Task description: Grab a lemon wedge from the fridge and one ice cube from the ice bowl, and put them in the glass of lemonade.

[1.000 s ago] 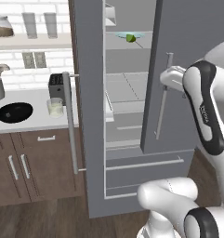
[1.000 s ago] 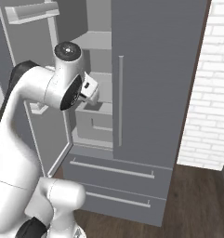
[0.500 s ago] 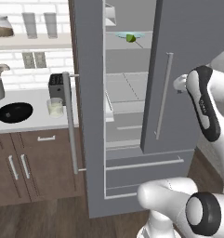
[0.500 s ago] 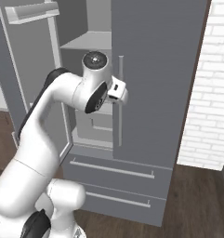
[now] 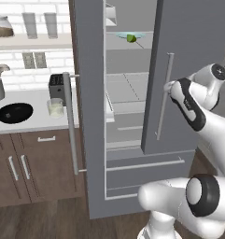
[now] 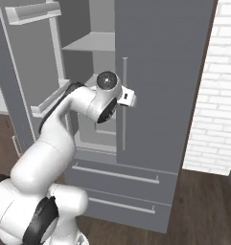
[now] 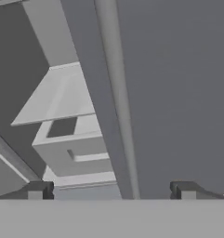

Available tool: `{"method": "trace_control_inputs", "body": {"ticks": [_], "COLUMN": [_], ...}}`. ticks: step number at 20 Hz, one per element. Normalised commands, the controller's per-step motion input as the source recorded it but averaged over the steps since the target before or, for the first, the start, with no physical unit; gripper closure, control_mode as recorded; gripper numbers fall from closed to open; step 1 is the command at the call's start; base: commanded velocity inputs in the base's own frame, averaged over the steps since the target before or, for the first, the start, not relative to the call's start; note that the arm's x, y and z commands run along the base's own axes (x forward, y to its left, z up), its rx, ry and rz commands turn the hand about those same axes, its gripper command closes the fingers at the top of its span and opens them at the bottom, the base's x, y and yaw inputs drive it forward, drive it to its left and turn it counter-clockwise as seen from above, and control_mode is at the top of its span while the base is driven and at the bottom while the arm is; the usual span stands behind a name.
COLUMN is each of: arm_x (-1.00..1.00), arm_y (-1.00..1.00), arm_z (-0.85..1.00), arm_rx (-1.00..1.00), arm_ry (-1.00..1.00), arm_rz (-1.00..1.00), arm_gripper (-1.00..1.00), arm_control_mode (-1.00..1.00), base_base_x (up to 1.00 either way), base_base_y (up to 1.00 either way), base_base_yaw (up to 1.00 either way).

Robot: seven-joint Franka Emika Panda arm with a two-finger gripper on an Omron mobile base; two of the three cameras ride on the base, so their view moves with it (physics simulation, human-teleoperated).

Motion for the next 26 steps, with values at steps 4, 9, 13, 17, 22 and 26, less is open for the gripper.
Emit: {"method": "trace_control_inputs", "body": {"ticks": [4, 9, 13, 17, 22, 26], "arm_x": [0.54, 0.68, 0.89, 0.99, 1.0, 0.99], "arm_y": [-0.37, -0.28, 0.0, 0.0, -0.2, -0.29], "arm_z": [-0.14, -0.2, -0.3, -0.18, -0.01, 0.0], "arm_rx": [0.0, 0.0, -0.02, -0.01, 0.0, 0.01], "arm_ry": [-0.27, -0.2, -0.05, 0.0, 0.01, 0.03], "arm_rz": [0.0, 0.0, 0.0, 0.0, 0.0, 0.01], "arm_gripper": [-1.0, -1.0, -1.0, -1.0, -1.0, 1.0], "arm_control_mode": [-1.0, -1.0, -1.0, -1.0, -1.0, -1.0], "base_base_x": [0.0, 0.0, 0.0, 0.0, 0.0, 0.0], "base_base_y": [0.0, 0.0, 0.0, 0.0, 0.0, 0.0], "base_base_yaw": [0.0, 0.0, 0.0, 0.0, 0.0, 0.0]}}
